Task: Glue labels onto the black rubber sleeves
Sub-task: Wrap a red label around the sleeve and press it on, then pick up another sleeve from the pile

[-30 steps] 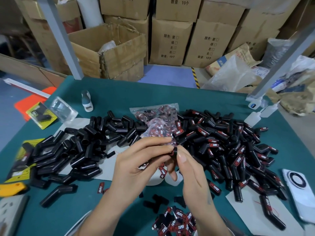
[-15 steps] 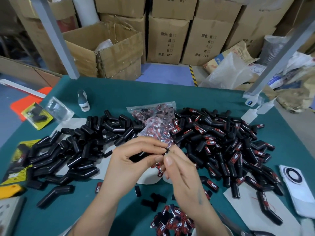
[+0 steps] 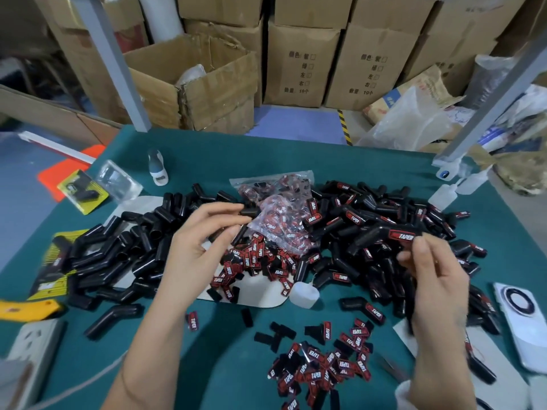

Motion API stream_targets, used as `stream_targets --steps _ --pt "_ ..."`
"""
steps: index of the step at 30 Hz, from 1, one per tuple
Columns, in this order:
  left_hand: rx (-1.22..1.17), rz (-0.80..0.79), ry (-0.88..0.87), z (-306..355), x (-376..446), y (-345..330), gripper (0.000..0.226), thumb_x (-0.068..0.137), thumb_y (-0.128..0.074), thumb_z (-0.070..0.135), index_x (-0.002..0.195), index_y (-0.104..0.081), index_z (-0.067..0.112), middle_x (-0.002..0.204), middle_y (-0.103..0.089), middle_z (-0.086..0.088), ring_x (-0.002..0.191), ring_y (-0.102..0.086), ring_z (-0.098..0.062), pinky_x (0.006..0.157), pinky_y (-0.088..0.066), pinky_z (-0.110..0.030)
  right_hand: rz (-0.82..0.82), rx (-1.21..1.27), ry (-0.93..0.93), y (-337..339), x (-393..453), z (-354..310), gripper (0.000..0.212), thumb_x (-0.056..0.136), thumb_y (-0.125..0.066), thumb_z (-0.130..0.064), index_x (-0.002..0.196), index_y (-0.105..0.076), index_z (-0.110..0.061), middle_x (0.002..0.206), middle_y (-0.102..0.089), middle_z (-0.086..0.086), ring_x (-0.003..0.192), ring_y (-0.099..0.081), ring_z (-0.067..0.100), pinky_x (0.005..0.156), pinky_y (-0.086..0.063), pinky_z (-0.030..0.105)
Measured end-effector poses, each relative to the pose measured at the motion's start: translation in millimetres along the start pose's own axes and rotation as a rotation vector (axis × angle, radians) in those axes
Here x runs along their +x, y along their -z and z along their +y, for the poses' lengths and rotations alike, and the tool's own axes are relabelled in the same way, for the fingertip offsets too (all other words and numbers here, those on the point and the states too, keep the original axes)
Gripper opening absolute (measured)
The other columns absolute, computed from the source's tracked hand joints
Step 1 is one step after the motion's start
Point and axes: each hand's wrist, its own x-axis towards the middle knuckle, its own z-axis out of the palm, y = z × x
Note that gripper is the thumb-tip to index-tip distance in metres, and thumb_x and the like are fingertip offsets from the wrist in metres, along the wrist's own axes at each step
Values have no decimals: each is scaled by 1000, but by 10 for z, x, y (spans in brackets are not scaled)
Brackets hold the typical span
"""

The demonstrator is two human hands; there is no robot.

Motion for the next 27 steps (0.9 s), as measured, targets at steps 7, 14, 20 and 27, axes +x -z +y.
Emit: stream_targets --steps 7,14,20,27 --pt "568 -26 226 -793 44 10 23 94 -76 9 115 -78 16 110 -70 2 108 -61 -24 91 -55 -48 75 -414 -253 163 245 719 21 108 -54 -29 113 -67 -13 85 -71 2 66 -58 15 59 -41 30" --pt "867 10 75 -1080 52 -353 42 92 -81 19 130 -71 7 112 -74 -9 98 -64 -33 78 -59 -46 261 -516 -129 96 216 864 21 104 -60 -31 123 -51 -32 83 -65 -17 67 -63 1 62 -46 29" --pt "469 147 161 -793 142 -224 33 100 -71 18 132 -71 27 112 -72 12 108 -61 -13 88 -52 -25 337 -451 106 -51 116 678 25 106 -55 -31 131 -54 -30 99 -55 -3 81 -56 -3 73 -44 16" --pt "-508 -350 194 84 24 -82 48 95 -74 39 141 -64 34 111 -75 -4 103 -73 -20 90 -55 -24 -140 -72 349 -474 -337 -348 24 104 -55 -32 122 -65 -44 109 -62 -3 81 -66 10 64 -52 13"
